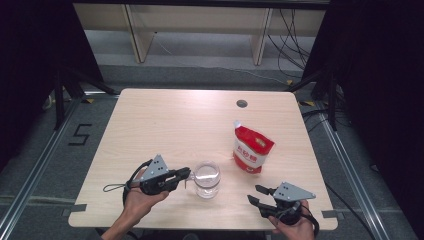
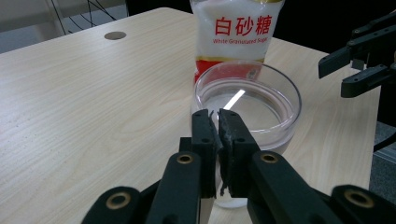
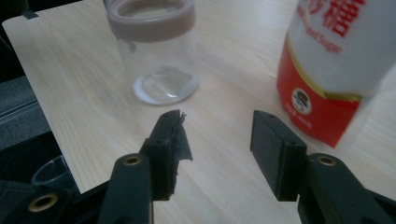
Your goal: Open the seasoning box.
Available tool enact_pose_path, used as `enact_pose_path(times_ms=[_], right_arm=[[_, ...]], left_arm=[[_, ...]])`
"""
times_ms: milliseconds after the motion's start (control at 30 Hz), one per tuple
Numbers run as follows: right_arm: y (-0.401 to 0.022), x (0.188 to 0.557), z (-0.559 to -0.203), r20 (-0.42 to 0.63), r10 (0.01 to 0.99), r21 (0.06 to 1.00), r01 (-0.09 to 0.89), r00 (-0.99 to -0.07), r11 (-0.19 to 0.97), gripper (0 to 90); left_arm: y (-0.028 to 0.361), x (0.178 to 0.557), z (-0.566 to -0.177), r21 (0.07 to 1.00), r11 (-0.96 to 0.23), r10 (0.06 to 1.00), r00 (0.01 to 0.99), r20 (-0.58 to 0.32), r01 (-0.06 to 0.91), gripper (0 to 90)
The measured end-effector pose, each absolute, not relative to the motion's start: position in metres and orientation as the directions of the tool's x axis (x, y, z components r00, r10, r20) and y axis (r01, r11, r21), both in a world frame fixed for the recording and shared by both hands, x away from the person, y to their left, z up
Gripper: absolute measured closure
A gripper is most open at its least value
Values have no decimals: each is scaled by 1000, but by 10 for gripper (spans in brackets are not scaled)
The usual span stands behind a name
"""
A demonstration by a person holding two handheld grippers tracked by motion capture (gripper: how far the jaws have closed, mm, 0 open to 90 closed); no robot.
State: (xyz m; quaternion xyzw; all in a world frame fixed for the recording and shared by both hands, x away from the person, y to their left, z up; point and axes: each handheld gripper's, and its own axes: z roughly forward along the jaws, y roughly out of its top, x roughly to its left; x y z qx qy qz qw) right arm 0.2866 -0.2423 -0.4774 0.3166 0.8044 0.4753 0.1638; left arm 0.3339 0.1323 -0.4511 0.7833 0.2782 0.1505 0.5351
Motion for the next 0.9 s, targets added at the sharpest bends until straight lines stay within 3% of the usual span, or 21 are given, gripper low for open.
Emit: enact_pose_path(times_ms=[200, 567, 900], right_arm=[[-224, 294, -478, 15, 598, 870, 306, -802, 388, 661], [-207, 306, -470, -36, 587, 884, 249, -809, 397, 767], [-195, 316, -467, -39, 571, 893, 227, -820, 388, 805]], left_arm=[[132, 333, -451, 922, -277, 603, 796, -52, 270, 850], [132, 333, -451, 923, -280, 602, 797, -45, 263, 855], [133, 333, -454, 916, -296, 596, 802, -44, 270, 883]])
